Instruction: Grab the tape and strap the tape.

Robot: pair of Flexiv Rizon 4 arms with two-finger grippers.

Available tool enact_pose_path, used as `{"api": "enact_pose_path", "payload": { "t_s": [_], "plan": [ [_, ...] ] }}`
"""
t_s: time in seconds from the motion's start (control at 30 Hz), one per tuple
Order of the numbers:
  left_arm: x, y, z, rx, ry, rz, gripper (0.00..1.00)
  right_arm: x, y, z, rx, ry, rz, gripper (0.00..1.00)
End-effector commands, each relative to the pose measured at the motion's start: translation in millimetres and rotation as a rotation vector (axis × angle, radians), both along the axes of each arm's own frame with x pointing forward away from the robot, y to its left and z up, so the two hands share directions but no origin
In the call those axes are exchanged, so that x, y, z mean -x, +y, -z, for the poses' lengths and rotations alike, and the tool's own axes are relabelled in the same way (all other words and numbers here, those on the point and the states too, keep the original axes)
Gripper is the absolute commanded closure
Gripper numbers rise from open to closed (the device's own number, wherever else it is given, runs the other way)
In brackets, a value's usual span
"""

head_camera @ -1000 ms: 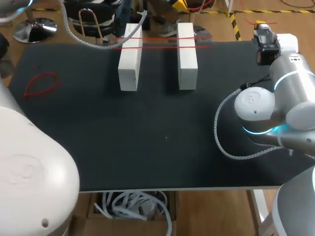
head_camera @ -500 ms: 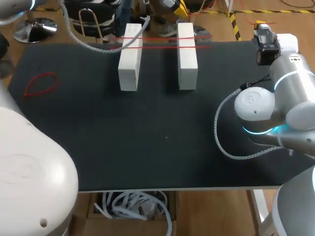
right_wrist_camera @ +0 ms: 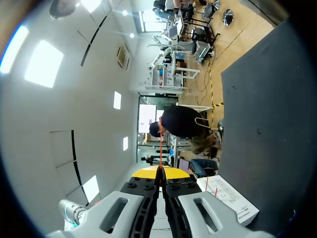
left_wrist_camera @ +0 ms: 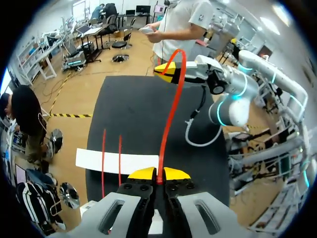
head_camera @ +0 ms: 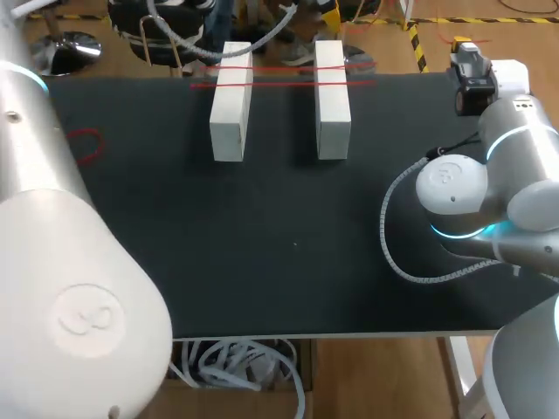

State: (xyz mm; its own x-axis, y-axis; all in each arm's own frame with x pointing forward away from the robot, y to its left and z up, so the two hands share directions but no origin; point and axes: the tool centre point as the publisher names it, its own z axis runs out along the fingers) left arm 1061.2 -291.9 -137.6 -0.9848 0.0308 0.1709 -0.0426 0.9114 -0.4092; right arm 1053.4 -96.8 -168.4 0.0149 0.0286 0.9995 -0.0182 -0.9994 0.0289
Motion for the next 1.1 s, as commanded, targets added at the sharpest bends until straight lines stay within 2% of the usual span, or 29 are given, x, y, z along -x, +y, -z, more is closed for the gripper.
{"api": "enact_pose_path", "payload": {
  "t_s": [0.03,0.13,0.23,0.37,0.67,0.87,1.1],
  "plan": [
    [-4.3,-2.1,-9.2,-0.233,-0.01,0.025,1.0,-0.1,-0.6,-0.9,0.001,0.003,-0.001,1.0],
    [-2.5,-1.6,-11.4,-0.235,-0.019,0.012,1.0,-0.1,-0.6,-0.9,0.001,0.003,-0.001,1.0],
    [2.6,-3.4,-14.7,-0.281,-0.028,0.007,1.0,-0.1,-0.6,-0.9,0.001,0.003,-0.001,1.0],
    [8.0,-8.3,-14.2,-0.286,-0.027,0.018,1.0,-0.1,-0.6,-0.9,0.001,0.003,-0.001,1.0],
    [11.7,-17.6,-14.3,-0.271,-0.038,0.038,1.0,-0.1,-0.6,-0.9,0.001,0.003,-0.001,1.0],
    [11.4,-17.1,-18.4,-0.286,-0.048,0.032,1.0,-0.1,-0.6,-0.9,0.001,0.003,-0.001,1.0],
    [9.7,-21.0,-17.2,-0.272,-0.03,0.069,1.0,-0.1,-0.6,-0.9,0.001,0.003,-0.001,1.0]
  ]
}}
